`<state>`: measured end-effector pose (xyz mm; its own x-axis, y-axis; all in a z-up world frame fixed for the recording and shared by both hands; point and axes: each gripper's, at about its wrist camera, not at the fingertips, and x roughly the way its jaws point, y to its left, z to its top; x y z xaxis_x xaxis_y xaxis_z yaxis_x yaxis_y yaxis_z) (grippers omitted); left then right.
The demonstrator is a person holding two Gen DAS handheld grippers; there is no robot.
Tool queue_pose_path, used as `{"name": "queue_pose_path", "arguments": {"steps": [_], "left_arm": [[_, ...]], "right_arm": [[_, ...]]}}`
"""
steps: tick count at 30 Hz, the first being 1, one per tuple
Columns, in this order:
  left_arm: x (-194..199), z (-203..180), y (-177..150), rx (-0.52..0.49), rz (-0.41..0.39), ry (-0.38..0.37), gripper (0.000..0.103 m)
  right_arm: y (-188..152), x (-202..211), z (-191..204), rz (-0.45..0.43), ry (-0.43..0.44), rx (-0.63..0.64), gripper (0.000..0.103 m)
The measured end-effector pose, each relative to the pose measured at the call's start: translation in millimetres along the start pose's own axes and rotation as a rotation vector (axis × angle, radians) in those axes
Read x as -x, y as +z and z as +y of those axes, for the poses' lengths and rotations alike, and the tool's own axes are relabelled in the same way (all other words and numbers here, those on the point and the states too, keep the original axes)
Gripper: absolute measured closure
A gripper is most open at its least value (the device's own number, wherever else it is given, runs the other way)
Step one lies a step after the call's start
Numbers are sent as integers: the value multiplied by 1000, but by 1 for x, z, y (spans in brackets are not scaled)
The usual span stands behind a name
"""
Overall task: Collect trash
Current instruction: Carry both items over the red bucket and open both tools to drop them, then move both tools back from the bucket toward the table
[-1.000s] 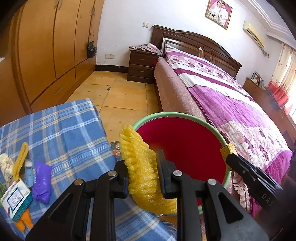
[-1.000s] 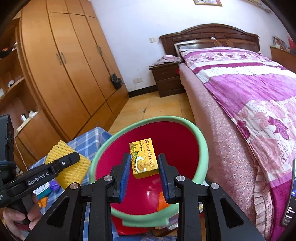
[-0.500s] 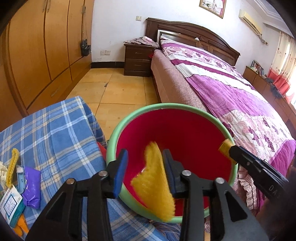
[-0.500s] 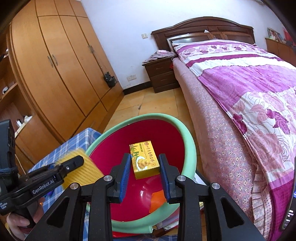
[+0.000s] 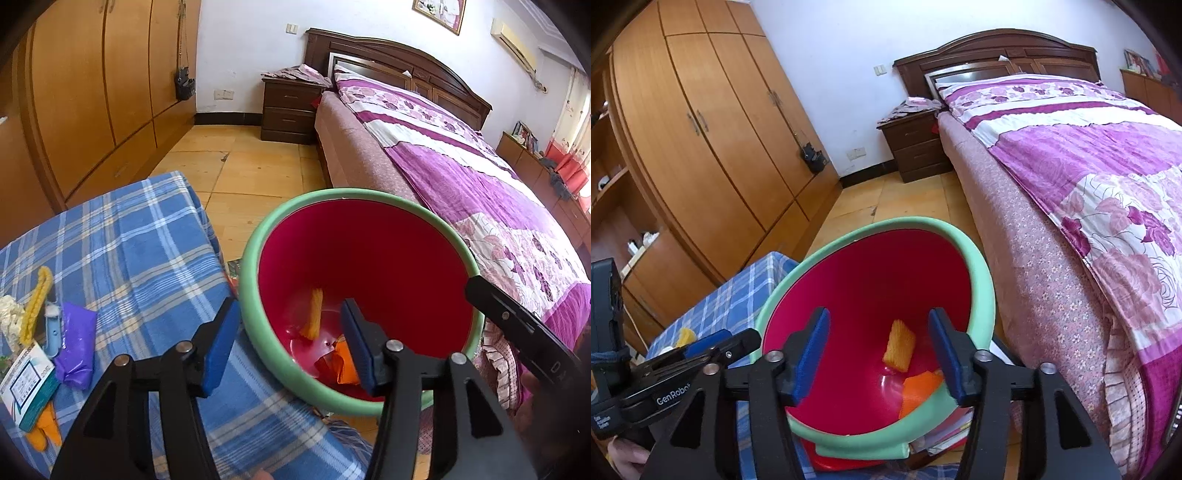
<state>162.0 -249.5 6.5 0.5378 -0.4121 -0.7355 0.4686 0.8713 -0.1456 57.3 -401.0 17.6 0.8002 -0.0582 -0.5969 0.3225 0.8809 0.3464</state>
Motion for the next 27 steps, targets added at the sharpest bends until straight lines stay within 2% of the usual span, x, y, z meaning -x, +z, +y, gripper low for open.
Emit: {"name": "queue_pose_path", "arguments": {"steps": [7,14,27], "left_arm": [[18,11,-7,18,-3,-8,46],[53,30,-18,44,-34,-1,46],[117,78,-42,109,-97,81,46]], "right_arm": [[-3,12,10,-34,-4,3,34],[-8,29,30,-56,-15,12,33],[-21,59,93,-72,45,122,31]]}}
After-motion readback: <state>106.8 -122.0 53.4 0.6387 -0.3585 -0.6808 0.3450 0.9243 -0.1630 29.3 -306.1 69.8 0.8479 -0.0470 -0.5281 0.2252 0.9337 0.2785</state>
